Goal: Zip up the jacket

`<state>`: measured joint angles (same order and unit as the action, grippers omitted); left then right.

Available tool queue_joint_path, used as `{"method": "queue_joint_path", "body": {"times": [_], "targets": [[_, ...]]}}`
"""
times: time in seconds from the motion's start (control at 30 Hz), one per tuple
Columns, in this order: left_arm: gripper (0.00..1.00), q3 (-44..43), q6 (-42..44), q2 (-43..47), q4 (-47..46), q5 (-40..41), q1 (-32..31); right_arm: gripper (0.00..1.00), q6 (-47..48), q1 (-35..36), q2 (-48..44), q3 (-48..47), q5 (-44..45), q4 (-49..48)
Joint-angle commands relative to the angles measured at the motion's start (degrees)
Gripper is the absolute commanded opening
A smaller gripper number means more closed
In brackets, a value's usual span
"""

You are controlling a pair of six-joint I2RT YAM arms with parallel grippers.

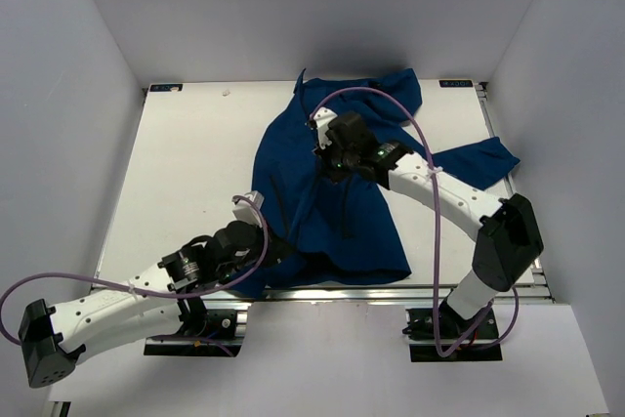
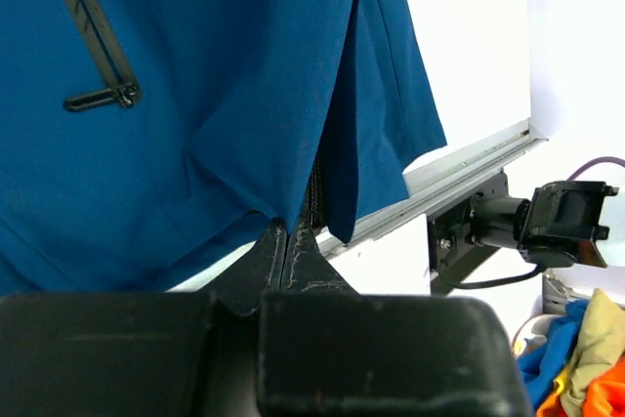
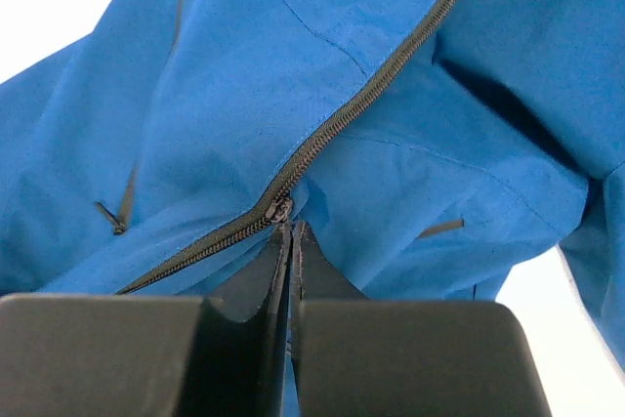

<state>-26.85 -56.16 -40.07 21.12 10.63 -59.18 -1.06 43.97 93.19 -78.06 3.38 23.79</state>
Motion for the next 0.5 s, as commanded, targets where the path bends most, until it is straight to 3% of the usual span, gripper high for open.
{"method": "queue_joint_path", "body": {"times": [0.0,0.27,0.47], "targets": [[0.00,0.92,-0.96,-0.18,15.70,-15.81,-2.87,0.00,4.58,-7.31,-2.75,-1.82,19.72,-17.46],[0.00,1.01,-3.24,4.65,19.57,-14.42,-2.87,0.00,9.13,-0.92,-4.15,3.44,18.60,-21.15],[0.00,-1.97,-2.03,6.85,19.31,-8.88,-2.87,0.00,3.37,10.06,-3.71,7.90,5.68,-14.04]]}}
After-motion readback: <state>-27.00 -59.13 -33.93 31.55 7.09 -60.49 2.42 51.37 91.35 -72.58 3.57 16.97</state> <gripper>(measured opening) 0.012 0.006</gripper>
